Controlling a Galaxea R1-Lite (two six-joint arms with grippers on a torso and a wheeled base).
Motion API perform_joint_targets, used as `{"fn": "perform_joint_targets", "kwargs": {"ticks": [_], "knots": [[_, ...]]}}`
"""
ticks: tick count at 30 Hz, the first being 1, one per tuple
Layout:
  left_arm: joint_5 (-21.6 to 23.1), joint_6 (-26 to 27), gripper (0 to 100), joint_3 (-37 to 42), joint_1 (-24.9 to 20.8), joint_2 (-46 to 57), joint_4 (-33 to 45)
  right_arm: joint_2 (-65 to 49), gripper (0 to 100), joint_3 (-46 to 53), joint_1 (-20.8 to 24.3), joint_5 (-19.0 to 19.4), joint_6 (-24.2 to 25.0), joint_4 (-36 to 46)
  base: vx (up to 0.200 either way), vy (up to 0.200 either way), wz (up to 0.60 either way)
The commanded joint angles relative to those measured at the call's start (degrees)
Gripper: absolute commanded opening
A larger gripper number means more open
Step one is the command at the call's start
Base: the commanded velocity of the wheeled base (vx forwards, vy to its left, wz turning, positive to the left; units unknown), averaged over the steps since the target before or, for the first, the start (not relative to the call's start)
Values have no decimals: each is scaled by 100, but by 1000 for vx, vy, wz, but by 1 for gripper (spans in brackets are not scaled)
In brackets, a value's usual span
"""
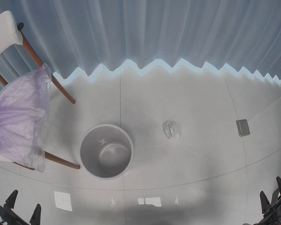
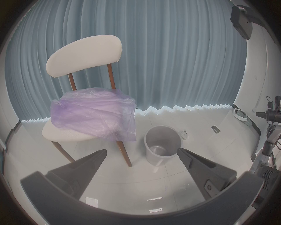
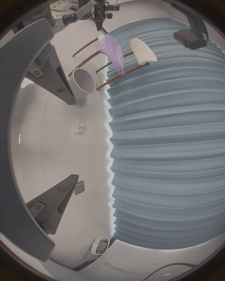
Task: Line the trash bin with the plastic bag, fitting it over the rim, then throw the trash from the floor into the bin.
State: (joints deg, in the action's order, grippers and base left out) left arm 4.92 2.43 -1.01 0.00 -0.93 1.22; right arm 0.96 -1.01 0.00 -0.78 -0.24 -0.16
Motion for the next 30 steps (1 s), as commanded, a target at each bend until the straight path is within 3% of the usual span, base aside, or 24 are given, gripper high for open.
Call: {"fn": "perform_joint_targets", "kwargs": {"ticks": [1,2,20,27,30], "knots": [[0,-14,100,101,9,93,-746,-96,100,101,0,-1,-2,-2,0,0,0],[-273,206,100,101,9,93,-1616,-96,100,101,0,-1,-2,-2,0,0,0],[-352,214,100,101,0,93,-1713,-96,100,101,0,-1,-2,-2,0,0,0],[-317,724,100,57,0,93,-1836,-96,100,101,0,-1,-2,-2,0,0,0],[-264,830,100,-329,0,84,-1467,-96,100,101,0,-1,-2,-2,0,0,0]]}}
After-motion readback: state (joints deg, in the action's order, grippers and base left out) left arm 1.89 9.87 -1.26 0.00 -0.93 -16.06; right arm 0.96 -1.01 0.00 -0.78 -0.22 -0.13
